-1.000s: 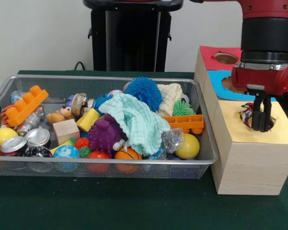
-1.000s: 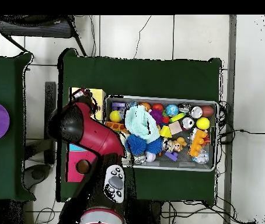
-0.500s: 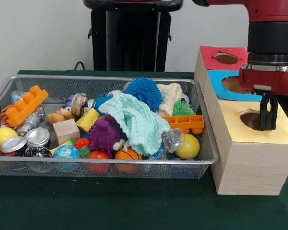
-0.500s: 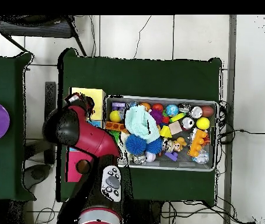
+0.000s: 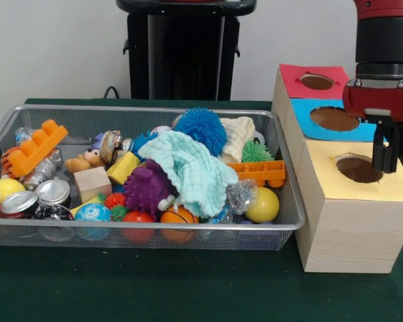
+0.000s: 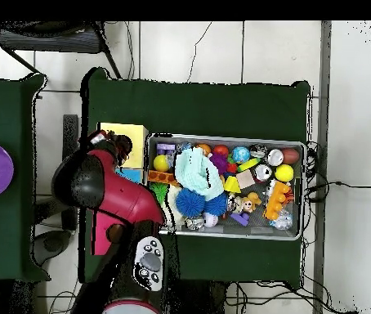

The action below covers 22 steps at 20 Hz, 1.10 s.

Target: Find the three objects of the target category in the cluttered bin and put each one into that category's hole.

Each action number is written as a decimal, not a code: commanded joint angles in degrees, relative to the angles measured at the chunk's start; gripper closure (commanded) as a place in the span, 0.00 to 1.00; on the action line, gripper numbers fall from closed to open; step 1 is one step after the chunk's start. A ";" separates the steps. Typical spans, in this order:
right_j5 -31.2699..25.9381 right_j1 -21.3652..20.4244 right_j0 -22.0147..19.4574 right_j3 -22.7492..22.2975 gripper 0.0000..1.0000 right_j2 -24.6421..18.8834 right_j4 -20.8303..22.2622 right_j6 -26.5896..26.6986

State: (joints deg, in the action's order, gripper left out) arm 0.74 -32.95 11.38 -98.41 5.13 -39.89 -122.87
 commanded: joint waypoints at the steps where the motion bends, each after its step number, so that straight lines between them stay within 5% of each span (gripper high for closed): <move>1: -3.45 0.10 0.42 -3.15 1.00 0.88 -1.72 -11.95; 5: -7.02 -1.46 1.93 -1.68 1.00 6.16 -0.89 -9.94; 13: -9.96 -2.64 -2.25 -0.28 1.00 9.57 4.58 -3.80; 22: -8.10 1.50 -1.20 4.91 1.00 17.11 9.80 -1.93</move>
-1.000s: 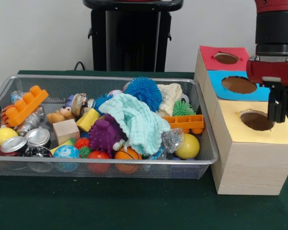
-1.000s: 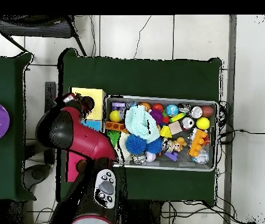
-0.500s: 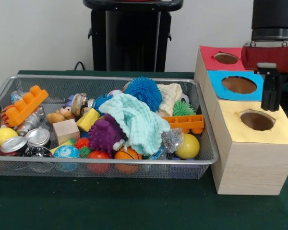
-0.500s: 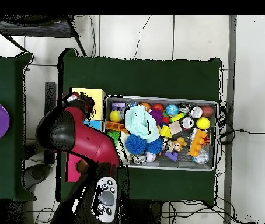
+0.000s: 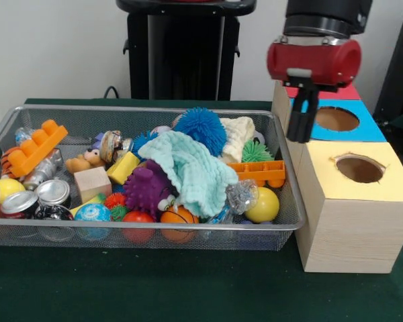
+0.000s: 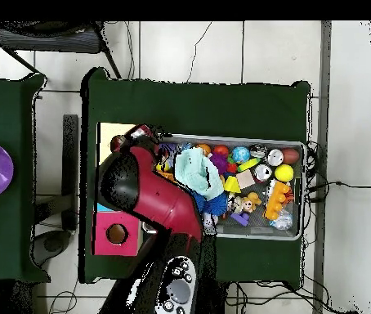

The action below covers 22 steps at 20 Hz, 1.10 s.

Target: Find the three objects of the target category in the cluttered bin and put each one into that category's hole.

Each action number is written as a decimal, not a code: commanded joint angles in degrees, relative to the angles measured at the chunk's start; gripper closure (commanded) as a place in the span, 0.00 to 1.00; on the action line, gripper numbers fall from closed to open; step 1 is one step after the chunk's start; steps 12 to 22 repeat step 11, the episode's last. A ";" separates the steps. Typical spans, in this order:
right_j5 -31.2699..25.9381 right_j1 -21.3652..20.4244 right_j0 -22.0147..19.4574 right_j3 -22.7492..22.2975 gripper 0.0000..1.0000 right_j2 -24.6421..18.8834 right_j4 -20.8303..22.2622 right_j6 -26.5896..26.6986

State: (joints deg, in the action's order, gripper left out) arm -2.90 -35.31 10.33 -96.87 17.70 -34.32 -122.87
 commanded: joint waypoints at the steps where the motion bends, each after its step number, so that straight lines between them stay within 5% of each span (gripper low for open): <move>1: -4.09 4.14 -0.31 3.79 1.00 4.64 4.69 -1.93; 22: -4.04 5.92 -0.21 6.79 1.00 7.57 7.30 -3.57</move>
